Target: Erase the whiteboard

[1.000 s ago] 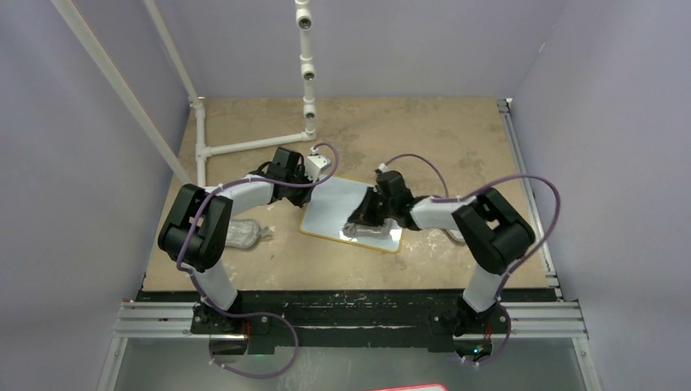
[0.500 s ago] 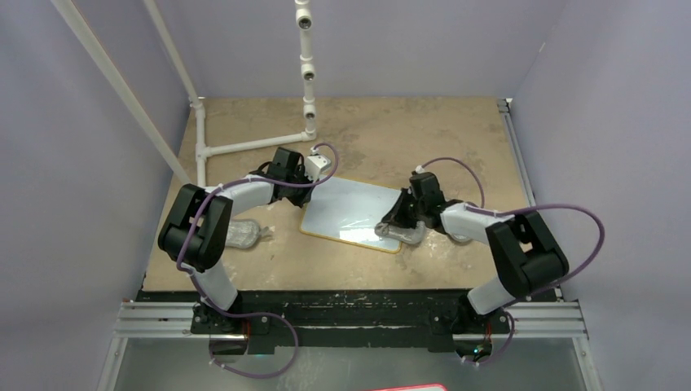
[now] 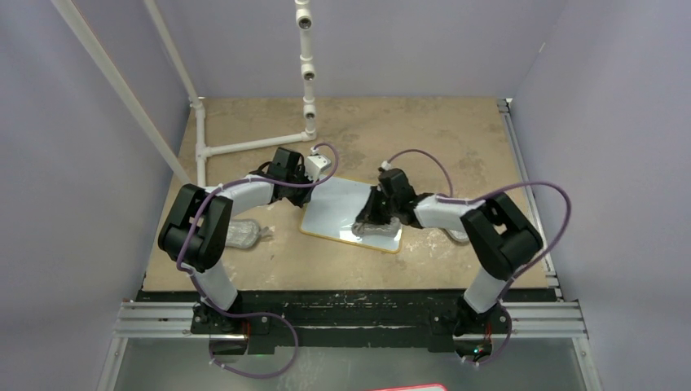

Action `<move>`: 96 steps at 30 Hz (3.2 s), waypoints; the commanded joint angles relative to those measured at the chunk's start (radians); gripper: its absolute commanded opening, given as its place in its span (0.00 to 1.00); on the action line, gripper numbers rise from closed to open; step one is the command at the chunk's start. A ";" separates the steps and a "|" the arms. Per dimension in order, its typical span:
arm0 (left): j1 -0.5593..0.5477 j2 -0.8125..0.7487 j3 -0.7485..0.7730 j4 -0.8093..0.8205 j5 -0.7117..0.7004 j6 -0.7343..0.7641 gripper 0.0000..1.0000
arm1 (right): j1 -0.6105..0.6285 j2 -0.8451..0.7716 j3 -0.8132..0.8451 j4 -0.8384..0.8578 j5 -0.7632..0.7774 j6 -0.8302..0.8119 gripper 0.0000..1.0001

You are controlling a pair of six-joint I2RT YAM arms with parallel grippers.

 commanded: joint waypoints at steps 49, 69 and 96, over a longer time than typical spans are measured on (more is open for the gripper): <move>0.001 0.032 -0.043 -0.155 -0.058 0.018 0.00 | 0.104 0.099 0.035 -0.086 -0.082 -0.046 0.00; 0.001 0.024 -0.051 -0.157 -0.065 0.057 0.00 | -0.179 0.234 0.260 -0.121 -0.011 -0.146 0.00; 0.001 0.004 0.014 -0.180 -0.073 0.086 0.00 | -0.230 0.289 0.537 -0.189 -0.046 -0.038 0.00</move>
